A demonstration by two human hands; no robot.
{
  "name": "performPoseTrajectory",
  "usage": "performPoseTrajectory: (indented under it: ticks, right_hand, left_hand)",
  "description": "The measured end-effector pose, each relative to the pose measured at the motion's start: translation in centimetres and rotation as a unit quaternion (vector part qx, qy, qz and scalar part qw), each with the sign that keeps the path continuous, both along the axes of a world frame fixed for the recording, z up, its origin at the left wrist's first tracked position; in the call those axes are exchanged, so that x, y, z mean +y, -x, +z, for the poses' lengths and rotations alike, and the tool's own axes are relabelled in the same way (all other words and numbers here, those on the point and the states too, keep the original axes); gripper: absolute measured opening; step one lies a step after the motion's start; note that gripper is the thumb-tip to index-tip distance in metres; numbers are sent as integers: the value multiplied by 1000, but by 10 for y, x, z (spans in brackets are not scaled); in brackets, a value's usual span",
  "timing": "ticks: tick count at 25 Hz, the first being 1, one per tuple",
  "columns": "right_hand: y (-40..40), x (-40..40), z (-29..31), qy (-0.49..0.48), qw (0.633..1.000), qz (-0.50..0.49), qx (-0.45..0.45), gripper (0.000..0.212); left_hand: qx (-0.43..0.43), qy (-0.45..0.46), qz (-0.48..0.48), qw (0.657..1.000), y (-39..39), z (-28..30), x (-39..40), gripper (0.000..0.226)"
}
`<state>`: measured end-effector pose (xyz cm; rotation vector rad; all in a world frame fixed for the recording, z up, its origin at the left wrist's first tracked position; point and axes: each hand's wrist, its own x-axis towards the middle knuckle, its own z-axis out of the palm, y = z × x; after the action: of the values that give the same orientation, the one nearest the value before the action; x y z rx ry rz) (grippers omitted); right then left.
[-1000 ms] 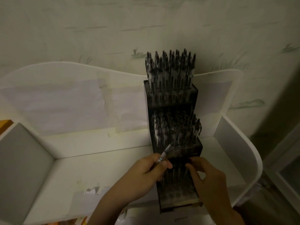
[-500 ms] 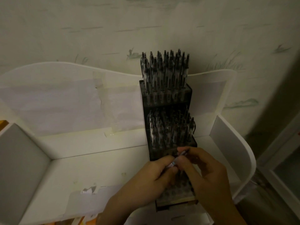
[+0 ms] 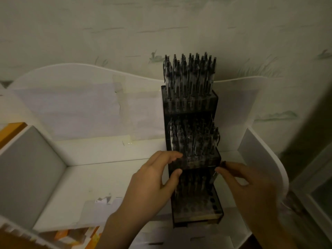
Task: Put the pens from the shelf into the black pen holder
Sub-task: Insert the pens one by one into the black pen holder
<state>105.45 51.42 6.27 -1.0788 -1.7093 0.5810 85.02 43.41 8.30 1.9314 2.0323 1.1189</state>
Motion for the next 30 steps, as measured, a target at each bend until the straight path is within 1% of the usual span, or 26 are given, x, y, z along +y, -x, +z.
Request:
performPoseTrajectory:
  ticks: [2,8,14,17,19,22,24,26,28,30]
  right_hand:
    - [3,7,-17,-18,1000,-1,-24,21]
    - [9,22,-59,14,999,19,-42,14]
    - [10,30,-67,34,998,33,-48,8]
    - [8,36,-67,40,996,34,-73,6]
    - [4,40,-66,58,992,47,-101,10]
    - [-3,47,-68,69,983,73,-154,28]
    - [-4,49,-65,68,981,81,-165,29]
    - [-5,46,-60,79,981,60,-165,24]
    - [-4,35,-49,53,985,24,-165,28]
    - [2,15,-34,-32,993,41,-106,27]
  left_hand:
    - [-1,3,11,1000,-2,-1,-2,33]
    - [-10,5,45,999,-5,-3,-11,31]
    - [-26,0,70,997,-14,-4,-18,26]
    - [-32,-2,76,997,-21,-5,-21,24]
    - [-37,-3,81,996,-24,-7,-25,24]
    - [-45,-3,92,995,-29,-9,-32,25]
    - [-39,4,103,994,-31,-11,-36,25]
    - [-23,16,119,993,-32,-12,-39,26]
    - [-1,22,137,990,-29,-12,-44,28]
    - [23,37,148,988,-22,-9,-52,35]
